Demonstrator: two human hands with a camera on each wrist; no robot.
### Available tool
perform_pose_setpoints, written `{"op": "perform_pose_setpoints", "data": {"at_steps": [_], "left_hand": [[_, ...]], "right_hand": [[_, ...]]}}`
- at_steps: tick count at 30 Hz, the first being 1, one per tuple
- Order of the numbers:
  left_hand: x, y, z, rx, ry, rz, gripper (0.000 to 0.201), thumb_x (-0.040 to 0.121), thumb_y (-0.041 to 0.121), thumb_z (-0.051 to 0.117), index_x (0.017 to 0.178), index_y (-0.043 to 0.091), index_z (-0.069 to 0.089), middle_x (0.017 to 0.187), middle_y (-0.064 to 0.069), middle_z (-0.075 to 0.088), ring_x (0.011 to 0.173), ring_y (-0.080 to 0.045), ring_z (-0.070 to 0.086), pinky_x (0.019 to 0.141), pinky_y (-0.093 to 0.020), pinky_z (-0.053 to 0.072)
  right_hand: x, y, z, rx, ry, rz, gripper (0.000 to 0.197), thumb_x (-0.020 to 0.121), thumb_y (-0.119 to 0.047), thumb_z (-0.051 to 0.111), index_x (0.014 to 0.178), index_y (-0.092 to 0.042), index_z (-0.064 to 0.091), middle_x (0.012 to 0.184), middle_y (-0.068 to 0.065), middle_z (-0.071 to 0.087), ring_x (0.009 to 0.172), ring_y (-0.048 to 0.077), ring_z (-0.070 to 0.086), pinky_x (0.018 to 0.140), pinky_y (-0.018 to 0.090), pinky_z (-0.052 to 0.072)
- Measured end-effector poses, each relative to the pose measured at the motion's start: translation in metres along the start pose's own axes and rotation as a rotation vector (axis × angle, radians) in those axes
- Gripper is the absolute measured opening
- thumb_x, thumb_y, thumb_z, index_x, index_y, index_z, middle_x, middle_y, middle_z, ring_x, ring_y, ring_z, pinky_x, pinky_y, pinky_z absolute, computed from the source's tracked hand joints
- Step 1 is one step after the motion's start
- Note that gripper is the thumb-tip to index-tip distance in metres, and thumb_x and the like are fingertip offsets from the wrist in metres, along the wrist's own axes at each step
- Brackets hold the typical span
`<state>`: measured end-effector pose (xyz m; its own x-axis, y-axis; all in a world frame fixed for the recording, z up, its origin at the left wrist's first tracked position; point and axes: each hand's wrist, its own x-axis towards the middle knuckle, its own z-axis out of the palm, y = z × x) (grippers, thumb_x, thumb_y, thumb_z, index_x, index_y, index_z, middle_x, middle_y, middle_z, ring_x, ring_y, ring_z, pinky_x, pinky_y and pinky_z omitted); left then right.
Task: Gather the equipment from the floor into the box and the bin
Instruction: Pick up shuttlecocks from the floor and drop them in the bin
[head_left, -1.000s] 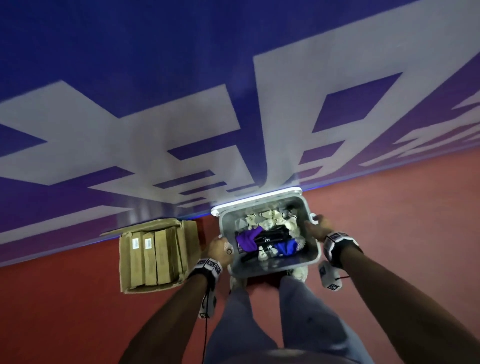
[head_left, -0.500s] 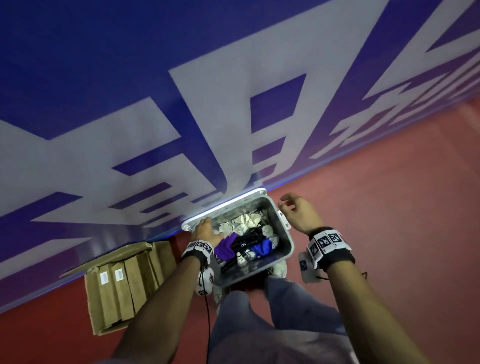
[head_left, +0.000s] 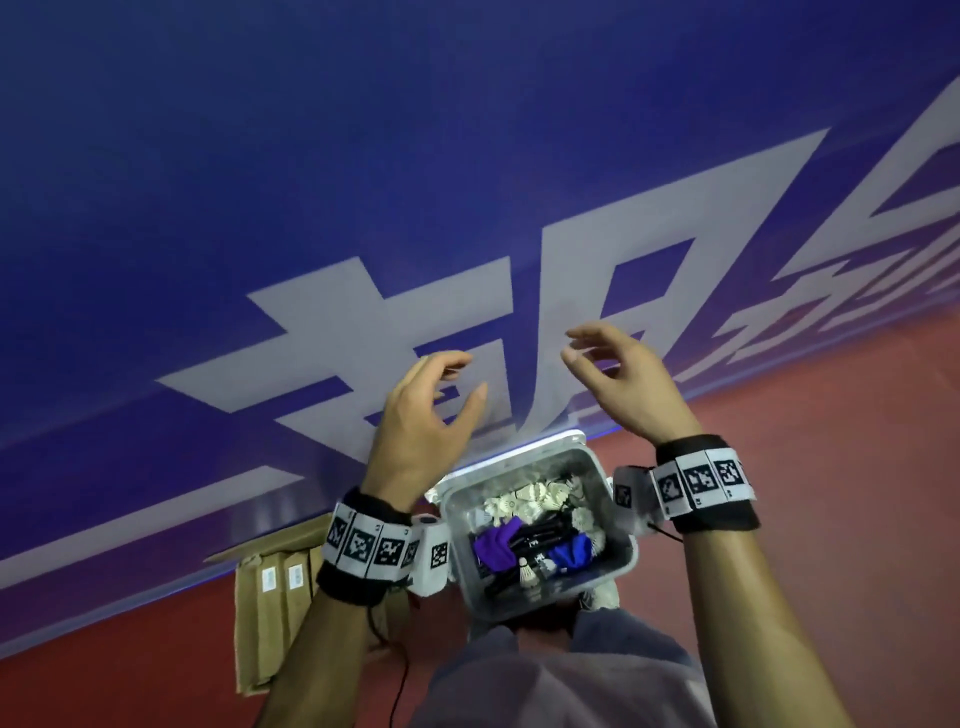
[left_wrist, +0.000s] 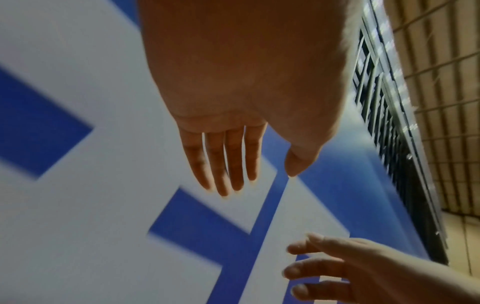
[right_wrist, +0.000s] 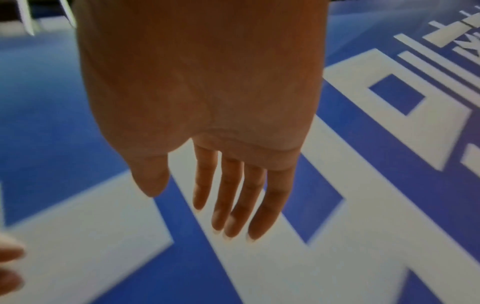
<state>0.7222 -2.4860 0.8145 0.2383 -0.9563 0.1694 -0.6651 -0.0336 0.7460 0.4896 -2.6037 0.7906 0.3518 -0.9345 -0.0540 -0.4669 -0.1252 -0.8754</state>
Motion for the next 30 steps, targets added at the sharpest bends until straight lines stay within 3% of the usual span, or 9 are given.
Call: {"op": "perform_pose_setpoints", "data": {"at_steps": [2,6,14,22,30], "left_hand": [[-0.005,0.020,-0.041,-0.018,0.060,0.076,0.030,0.097,0.027,0.071,0.125,0.020,0.065,0.119,0.010,0.067,0.113,-0.004,0.063,0.091,-0.017,0.049],[-0.019,0.040,-0.102,-0.048,0.157,0.170,0.028,0.098,0.025,0.070,0.125,0.018,0.065,0.121,0.010,0.067,0.115,-0.011,0.064,0.091,-0.029,0.053],[-0.062,0.044,-0.164,-0.067,0.255,0.212,0.026,0.099,0.024,0.068,0.123,0.015,0.065,0.121,0.007,0.069,0.113,-0.016,0.066,0.089,-0.040,0.056],[-0.138,0.056,-0.183,0.017,0.472,0.107,0.018,0.098,0.019,0.069,0.115,0.013,0.069,0.112,0.003,0.070,0.107,-0.018,0.069,0.084,-0.045,0.057],[-0.277,0.078,-0.191,0.187,0.715,-0.174,0.017,0.098,0.019,0.070,0.114,0.013,0.068,0.113,0.003,0.072,0.105,-0.016,0.070,0.087,-0.042,0.056]], "right_hand": [[-0.010,-0.044,0.005,0.040,0.063,-0.088,0.030,0.099,-0.045,0.065,0.124,-0.029,0.066,0.116,-0.013,0.070,0.109,0.001,0.065,0.090,0.026,0.055],[-0.041,-0.111,0.026,0.102,0.159,-0.217,0.026,0.100,-0.040,0.065,0.124,-0.028,0.065,0.116,-0.014,0.070,0.110,0.006,0.066,0.091,0.033,0.057],[-0.084,-0.183,0.067,0.137,0.180,-0.380,0.024,0.102,-0.037,0.064,0.121,-0.023,0.067,0.114,-0.011,0.071,0.108,0.008,0.067,0.091,0.036,0.058],[-0.109,-0.210,0.091,0.149,-0.119,-0.533,0.024,0.101,-0.041,0.063,0.122,-0.028,0.065,0.116,-0.014,0.070,0.111,0.010,0.066,0.091,0.039,0.057],[-0.167,-0.209,0.144,0.294,-0.461,-0.560,0.020,0.098,-0.037,0.068,0.115,-0.027,0.066,0.113,-0.014,0.071,0.107,0.008,0.067,0.089,0.041,0.057]]}}
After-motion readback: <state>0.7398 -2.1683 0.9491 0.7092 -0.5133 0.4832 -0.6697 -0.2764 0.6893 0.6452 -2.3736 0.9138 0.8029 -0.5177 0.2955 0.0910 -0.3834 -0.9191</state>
